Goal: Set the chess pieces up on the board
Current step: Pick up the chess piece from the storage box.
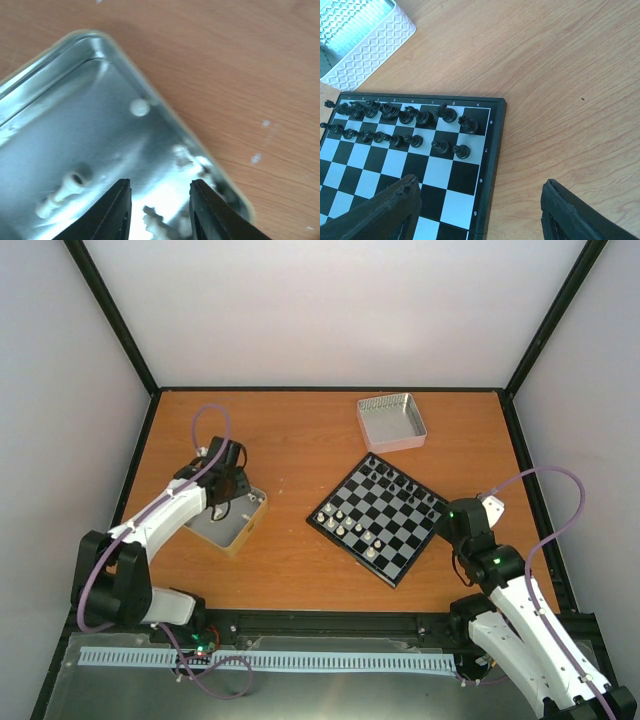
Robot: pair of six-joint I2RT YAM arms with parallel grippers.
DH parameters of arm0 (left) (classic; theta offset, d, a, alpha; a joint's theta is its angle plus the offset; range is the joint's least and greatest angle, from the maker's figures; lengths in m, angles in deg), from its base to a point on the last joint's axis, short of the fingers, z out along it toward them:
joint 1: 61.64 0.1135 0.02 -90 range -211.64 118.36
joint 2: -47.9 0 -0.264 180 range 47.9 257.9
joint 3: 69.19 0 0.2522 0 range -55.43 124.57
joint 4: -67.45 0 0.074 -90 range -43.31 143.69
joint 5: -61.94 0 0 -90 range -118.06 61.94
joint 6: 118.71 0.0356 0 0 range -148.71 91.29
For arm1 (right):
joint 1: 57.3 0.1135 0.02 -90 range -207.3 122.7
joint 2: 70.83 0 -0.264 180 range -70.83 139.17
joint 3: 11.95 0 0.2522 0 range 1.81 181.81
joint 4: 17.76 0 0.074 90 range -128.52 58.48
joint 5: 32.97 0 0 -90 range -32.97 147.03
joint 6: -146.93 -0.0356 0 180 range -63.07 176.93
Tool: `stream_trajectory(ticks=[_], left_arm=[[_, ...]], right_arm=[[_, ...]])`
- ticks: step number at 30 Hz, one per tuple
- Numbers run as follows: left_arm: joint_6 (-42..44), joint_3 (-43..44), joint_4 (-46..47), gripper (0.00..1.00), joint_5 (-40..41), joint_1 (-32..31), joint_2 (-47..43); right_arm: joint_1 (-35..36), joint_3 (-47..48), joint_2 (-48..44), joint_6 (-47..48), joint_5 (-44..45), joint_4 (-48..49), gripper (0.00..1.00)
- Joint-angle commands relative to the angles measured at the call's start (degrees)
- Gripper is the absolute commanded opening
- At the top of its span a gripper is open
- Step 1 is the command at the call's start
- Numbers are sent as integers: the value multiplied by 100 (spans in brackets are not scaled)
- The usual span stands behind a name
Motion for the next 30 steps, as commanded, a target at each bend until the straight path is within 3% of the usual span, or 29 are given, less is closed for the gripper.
stream_trajectory(ticks=[1,4,10,12,14,27,30], left_arm=[[-135,-310,435,32,-224,509,50],[-305,-492,251,40,-18,769,124],[-230,-872,444,43,-190,1110,200],[-188,-880,453,56,-267,1116,297],[-108,-897,491,61,-348,1116,407],[80,-829,553,59,-534,1125,795],[55,-896,566,53,-681,1125,757]], right_arm=[[15,8,-2,44,105,81,66],[14,9,-34,29,133,34,66],[10,-21,-32,9,101,81,66],[15,-9,-13,16,98,92,66],[14,10,0,30,98,101,66],[15,46,-20,31,95,92,66],[11,59,-17,22,93,88,66]])
